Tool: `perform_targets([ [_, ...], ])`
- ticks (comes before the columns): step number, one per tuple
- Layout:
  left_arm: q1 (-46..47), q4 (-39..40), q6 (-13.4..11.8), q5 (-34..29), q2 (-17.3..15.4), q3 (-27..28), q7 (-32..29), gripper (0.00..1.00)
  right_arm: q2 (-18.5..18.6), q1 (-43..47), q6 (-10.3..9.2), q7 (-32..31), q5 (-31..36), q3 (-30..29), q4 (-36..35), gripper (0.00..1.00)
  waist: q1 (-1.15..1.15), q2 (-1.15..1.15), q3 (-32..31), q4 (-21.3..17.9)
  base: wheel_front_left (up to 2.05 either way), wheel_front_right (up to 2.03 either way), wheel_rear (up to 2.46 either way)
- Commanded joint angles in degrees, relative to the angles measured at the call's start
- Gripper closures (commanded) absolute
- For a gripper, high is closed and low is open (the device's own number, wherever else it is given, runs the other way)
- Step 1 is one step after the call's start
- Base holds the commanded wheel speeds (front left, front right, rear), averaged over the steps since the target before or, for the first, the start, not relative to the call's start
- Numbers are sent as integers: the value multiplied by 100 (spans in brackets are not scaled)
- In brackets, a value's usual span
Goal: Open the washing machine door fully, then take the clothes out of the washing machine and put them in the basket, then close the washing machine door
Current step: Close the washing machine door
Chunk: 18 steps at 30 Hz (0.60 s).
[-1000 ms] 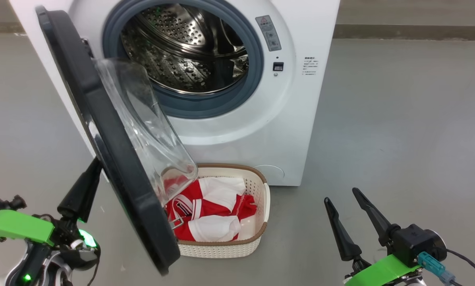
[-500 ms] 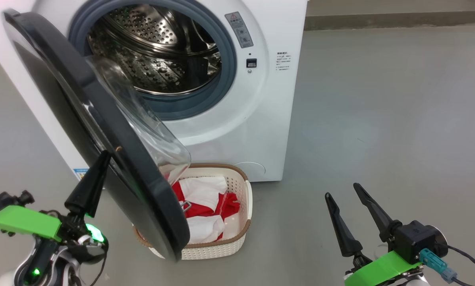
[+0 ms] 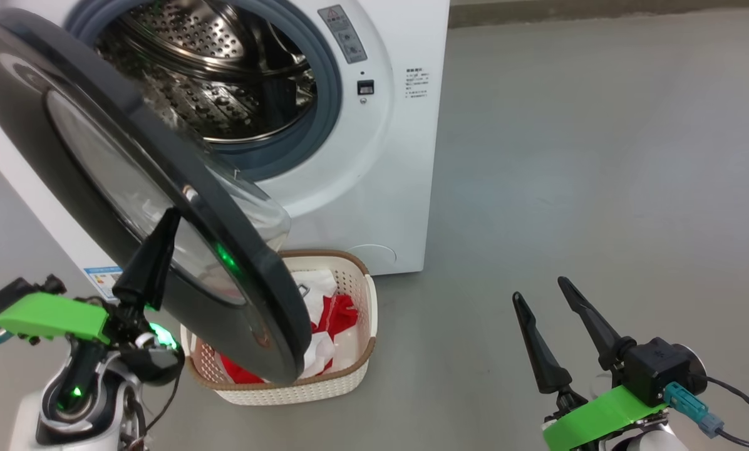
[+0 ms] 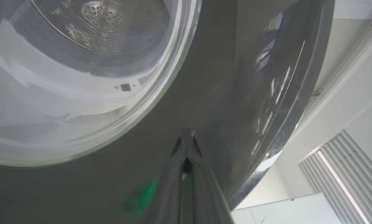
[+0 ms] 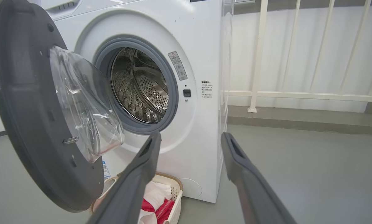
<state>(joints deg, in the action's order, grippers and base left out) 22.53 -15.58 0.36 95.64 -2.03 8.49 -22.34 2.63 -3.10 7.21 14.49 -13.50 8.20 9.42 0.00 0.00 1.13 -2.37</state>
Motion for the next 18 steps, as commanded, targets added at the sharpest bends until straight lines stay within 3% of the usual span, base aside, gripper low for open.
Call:
perform_targets([
  [1,317,91,89,72,-85,69,17,100,25,-259,28,51,-27,114,-170,0,0,0,90,-79,0,0,0],
  [18,1139,-262,353,-9,-85,-96,275,100,25,-437,28,51,-85,92,-254,0,0,0,597,-464,0,0,0],
])
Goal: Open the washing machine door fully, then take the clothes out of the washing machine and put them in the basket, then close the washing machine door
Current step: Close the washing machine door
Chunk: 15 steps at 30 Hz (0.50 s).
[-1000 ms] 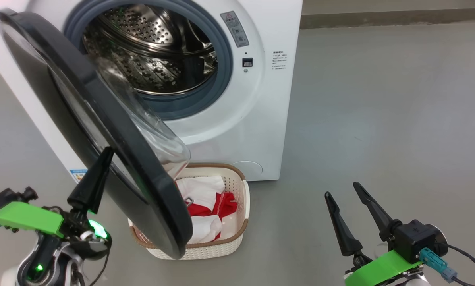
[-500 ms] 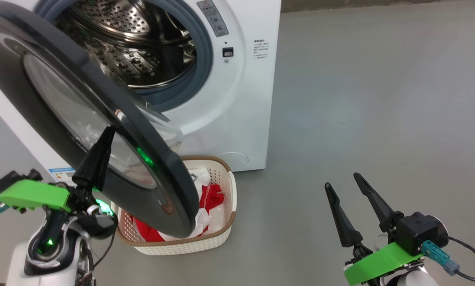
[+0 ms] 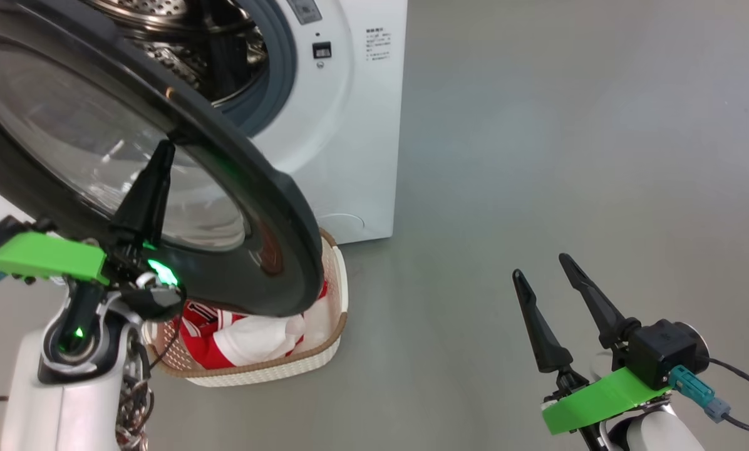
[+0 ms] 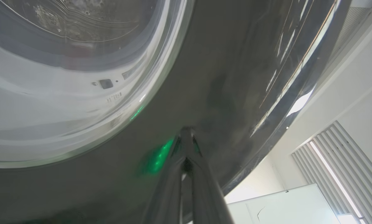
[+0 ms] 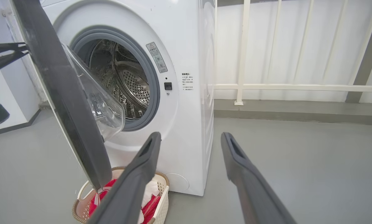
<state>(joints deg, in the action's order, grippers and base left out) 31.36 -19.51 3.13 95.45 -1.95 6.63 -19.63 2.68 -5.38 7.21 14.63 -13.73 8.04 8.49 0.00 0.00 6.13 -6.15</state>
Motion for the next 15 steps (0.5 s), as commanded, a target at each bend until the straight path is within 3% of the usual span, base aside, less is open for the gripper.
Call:
perform_targets([
  [1,311,99,82,22,-93,91,28,100,20,-226,28,37,-69,111,-168,0,0,0,133,-112,0,0,0],
  [15,1021,-455,220,-58,-215,270,290,100,20,-342,28,37,-102,95,-269,0,0,0,495,-514,0,0,0],
])
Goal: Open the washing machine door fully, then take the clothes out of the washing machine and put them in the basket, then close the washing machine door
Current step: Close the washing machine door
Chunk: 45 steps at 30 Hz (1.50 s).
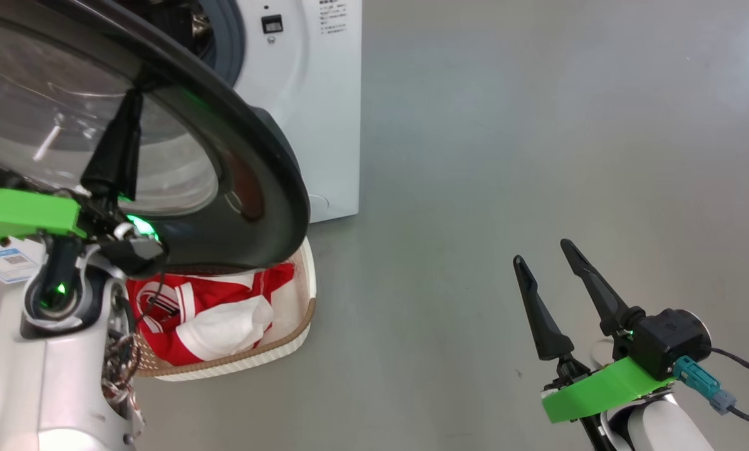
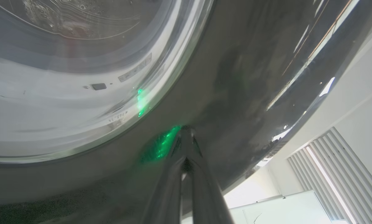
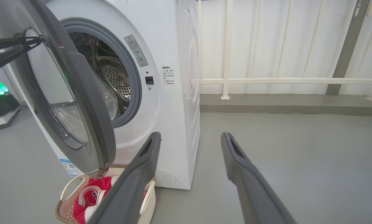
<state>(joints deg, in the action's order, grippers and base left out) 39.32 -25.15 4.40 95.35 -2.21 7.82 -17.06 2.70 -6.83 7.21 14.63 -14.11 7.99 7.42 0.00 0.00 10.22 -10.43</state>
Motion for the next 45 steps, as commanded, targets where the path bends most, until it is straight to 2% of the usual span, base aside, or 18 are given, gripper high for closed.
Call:
perform_targets([
  [1,283,59,115,-67,-209,180,82,100,18,-205,28,37,-66,105,-169,0,0,0,110,-111,0,0,0],
  [12,879,-505,278,-285,-283,243,410,100,18,-272,28,37,-201,123,-126,0,0,0,332,-294,0,0,0],
  [31,1475,-757,307,-467,-490,340,608,100,18,-378,28,37,-331,121,-166,0,0,0,551,-707,0,0,0],
  [45,1414,-847,308,-368,-427,377,495,100,18,-372,28,37,-357,78,-197,0,0,0,580,-646,0,0,0],
])
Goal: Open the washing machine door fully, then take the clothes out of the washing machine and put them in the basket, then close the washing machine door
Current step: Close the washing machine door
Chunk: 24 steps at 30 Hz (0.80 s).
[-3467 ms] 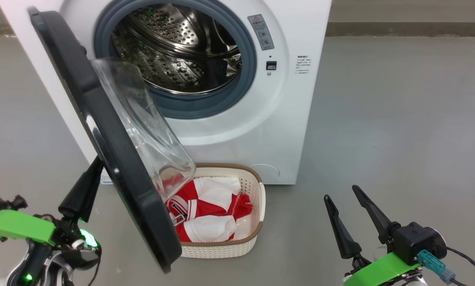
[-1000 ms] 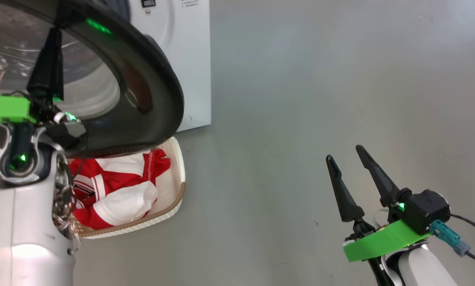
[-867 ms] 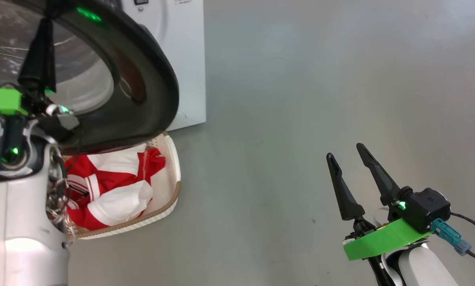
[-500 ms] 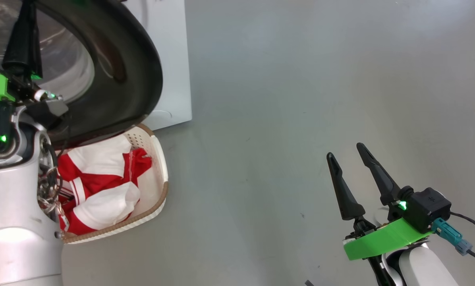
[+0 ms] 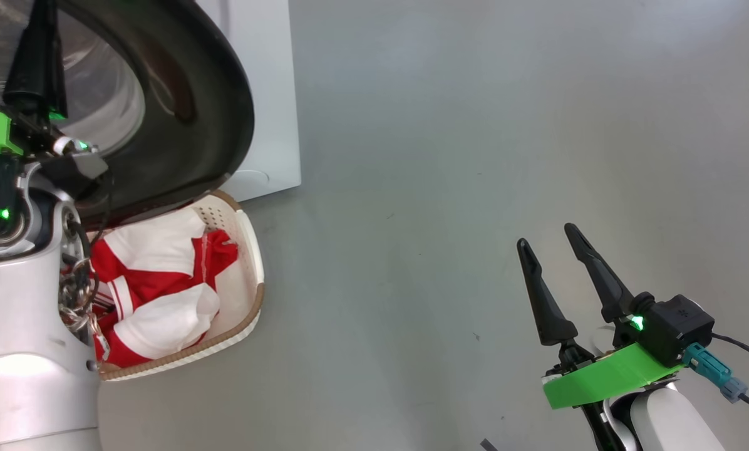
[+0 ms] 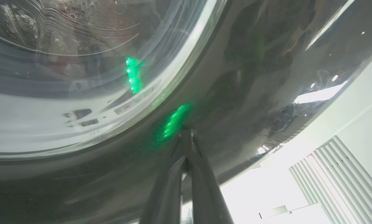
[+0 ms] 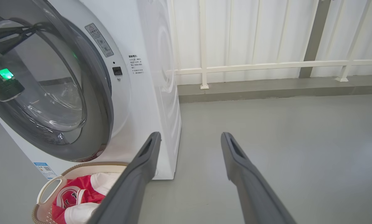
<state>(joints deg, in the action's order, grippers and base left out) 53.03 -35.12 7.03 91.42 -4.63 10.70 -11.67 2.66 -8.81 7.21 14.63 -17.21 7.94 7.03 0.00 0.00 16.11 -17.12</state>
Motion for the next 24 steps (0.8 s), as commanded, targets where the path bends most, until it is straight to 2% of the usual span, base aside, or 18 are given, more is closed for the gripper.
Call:
perform_targets([
  [1,3,153,46,51,-164,84,-82,100,21,-171,28,37,-49,81,-152,0,0,0,-24,53,0,0,0],
  [3,-95,184,46,69,-134,70,-124,100,21,-168,28,37,-51,77,-143,0,0,0,-53,115,0,0,0],
  [4,-161,192,46,72,-121,66,-133,88,21,-167,28,37,-50,77,-138,0,0,0,-75,150,0,0,0],
  [5,-228,204,46,70,-109,67,-126,68,21,-164,28,37,-46,70,-132,0,0,0,-97,190,0,0,0],
  [6,-298,247,46,44,-104,59,-108,19,21,-161,28,37,-41,67,-125,0,0,0,-122,229,0,0,0],
  [7,-381,299,46,40,-95,51,-121,0,21,-158,28,37,-33,70,-117,0,0,0,-148,271,0,0,0],
  [16,-1289,1010,46,-427,-91,-216,-23,0,21,-117,28,37,71,84,-27,0,0,0,-463,708,0,0,0],
  [24,-2255,1941,46,-1326,-192,-479,621,0,21,-30,28,37,195,110,64,0,0,0,-816,1179,0,0,0],
])
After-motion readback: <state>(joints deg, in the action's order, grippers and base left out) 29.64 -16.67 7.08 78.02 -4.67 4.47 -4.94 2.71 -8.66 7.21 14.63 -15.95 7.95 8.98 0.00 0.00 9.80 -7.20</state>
